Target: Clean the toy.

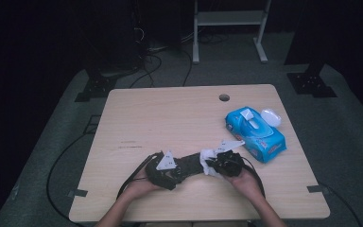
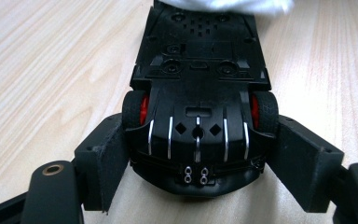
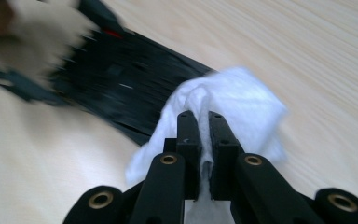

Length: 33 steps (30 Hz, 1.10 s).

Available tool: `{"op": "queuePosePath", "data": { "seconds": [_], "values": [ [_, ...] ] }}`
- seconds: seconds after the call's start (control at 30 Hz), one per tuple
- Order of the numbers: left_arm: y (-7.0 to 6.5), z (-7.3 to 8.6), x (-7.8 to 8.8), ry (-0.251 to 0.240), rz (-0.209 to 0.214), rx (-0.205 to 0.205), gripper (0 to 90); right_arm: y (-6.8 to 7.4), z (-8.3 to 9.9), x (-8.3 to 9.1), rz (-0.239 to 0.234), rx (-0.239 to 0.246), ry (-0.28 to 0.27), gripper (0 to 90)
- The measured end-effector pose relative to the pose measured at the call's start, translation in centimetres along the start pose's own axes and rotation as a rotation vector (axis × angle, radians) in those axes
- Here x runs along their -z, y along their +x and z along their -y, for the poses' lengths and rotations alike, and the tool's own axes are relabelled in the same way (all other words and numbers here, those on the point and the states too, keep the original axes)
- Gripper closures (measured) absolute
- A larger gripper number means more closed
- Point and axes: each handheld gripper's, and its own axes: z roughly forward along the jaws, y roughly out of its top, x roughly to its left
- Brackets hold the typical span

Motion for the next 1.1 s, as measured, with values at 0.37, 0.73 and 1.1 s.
{"op": "queuePosePath", "data": {
  "seconds": [0.37,0.73,1.1],
  "values": [
    [-0.2,-0.1,-0.2,-0.001,0.005,-0.003,24.2,1.2,-0.5,-0.4,-0.016,0.025,-0.022,83.5],
    [-0.5,-0.5,-0.2,-0.023,0.028,-0.008,24.3,0.4,-0.9,-1.7,0.063,0.013,-0.076,85.1],
    [-1.1,-0.6,-0.6,-0.011,0.043,-0.031,24.1,2.3,-1.6,-2.2,0.046,0.062,-0.100,84.9]
  ]
}}
